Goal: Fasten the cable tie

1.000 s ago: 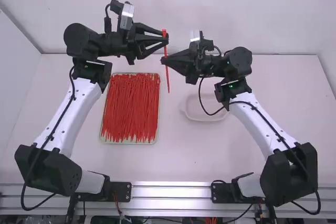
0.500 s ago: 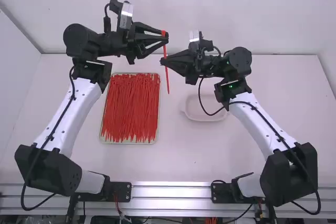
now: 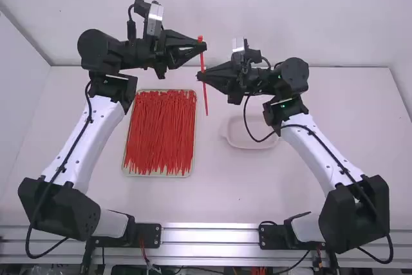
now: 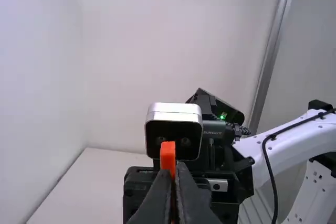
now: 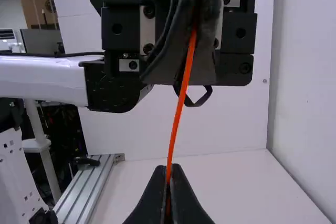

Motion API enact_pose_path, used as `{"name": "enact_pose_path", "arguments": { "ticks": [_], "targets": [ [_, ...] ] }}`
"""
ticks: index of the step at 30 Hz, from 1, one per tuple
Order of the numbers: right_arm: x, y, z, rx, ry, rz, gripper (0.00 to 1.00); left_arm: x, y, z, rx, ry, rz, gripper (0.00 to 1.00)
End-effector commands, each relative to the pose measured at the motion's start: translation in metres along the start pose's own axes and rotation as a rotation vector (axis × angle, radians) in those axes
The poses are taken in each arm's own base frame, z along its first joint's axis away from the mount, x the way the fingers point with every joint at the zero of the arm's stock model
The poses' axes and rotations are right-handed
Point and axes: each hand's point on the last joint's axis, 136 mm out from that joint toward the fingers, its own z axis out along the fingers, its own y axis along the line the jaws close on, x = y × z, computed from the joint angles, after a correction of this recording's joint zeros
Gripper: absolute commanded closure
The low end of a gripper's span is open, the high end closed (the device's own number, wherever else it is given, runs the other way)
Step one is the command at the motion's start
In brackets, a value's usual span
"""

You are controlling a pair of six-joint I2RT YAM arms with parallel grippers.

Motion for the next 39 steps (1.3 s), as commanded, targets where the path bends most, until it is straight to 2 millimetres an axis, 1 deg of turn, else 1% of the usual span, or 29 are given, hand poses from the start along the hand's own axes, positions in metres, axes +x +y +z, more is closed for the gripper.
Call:
{"name": "enact_pose_path", "arguments": {
  "ticks": [1,3,4,5,6,7,8,9,10,11,12,14,15,16,17,18,19,22,24,27,29,31,34,39],
  "targets": [
    [-0.007,0.003,0.002,-0.016,-0.003,-0.024,1.0,-0.01,-0.006,0.002,0.008,-0.01,0.033,0.98],
    [-0.007,0.003,0.001,-0.015,-0.003,-0.024,1.0,-0.009,-0.005,0.002,0.003,-0.01,0.022,0.98],
    [-0.007,0.003,0.001,-0.017,-0.002,-0.022,0.98,-0.008,-0.004,0.002,0.0,-0.008,0.007,0.98],
    [-0.007,0.003,0.001,-0.017,-0.001,-0.014,0.88,-0.007,-0.003,0.002,-0.001,-0.005,-0.004,0.98],
    [-0.006,0.002,0.001,-0.015,0.002,-0.001,0.62,-0.005,-0.001,0.002,-0.007,0.0,-0.028,0.98],
    [-0.006,0.002,0.001,-0.014,0.003,0.0,0.14,-0.004,0.0,0.001,-0.009,0.001,-0.033,0.98],
    [-0.005,0.0,0.001,-0.005,0.002,0.005,0.02,-0.002,0.005,-0.001,-0.027,0.003,-0.061,0.98],
    [-0.004,-0.001,-0.001,-0.003,0.008,0.005,0.01,0.0,0.013,-0.005,-0.059,0.004,-0.104,0.98],
    [-0.003,-0.001,-0.002,-0.007,0.011,0.005,0.01,0.001,0.015,-0.007,-0.068,0.005,-0.117,0.98],
    [0.0,0.003,-0.005,-0.035,0.03,0.001,0.01,0.006,0.025,-0.012,-0.107,0.008,-0.164,0.98],
    [0.002,0.008,-0.006,-0.066,0.044,-0.019,0.02,0.008,0.028,-0.013,-0.122,0.009,-0.187,0.98],
    [0.01,0.032,-0.011,-0.209,0.096,-0.139,0.01,0.016,0.033,-0.017,-0.138,0.028,-0.217,0.98],
    [0.012,0.035,-0.012,-0.231,0.104,-0.153,0.01,0.018,0.033,-0.016,-0.136,0.032,-0.219,0.98],
    [0.018,0.045,-0.016,-0.297,0.126,-0.191,0.01,0.023,0.034,-0.016,-0.136,0.045,-0.232,0.98],
    [0.021,0.047,-0.017,-0.313,0.135,-0.181,0.01,0.029,0.036,-0.017,-0.147,0.056,-0.246,0.98],
    [0.023,0.044,-0.018,-0.302,0.141,-0.135,0.01,0.035,0.041,-0.018,-0.166,0.065,-0.266,0.98],
    [0.024,0.043,-0.019,-0.298,0.144,-0.116,0.01,0.036,0.041,-0.018,-0.169,0.066,-0.27,0.98],
    [0.033,0.038,-0.021,-0.281,0.164,0.023,0.01,0.051,0.054,-0.024,-0.215,0.083,-0.339,0.98],
    [0.039,0.036,-0.022,-0.278,0.167,0.043,0.01,0.056,0.058,-0.025,-0.216,0.088,-0.382,0.98],
    [0.045,0.03,-0.028,-0.265,0.157,-0.025,0.01,0.064,0.062,-0.027,-0.201,0.097,-0.424,0.98],
    [0.052,0.028,-0.031,-0.266,0.141,-0.142,0.01,0.07,0.073,-0.03,-0.217,0.091,-0.473,0.98],
    [0.053,0.028,-0.031,-0.271,0.133,-0.203,0.02,0.072,0.077,-0.03,-0.22,0.087,-0.484,0.98],
    [0.052,0.027,-0.031,-0.276,0.119,-0.305,0.01,0.075,0.088,-0.029,-0.219,0.069,-0.52,0.98],
    [0.052,0.028,-0.03,-0.289,0.097,-0.46,0.01,0.08,0.112,-0.045,-0.264,0.043,-0.622,0.98]
  ]
}}
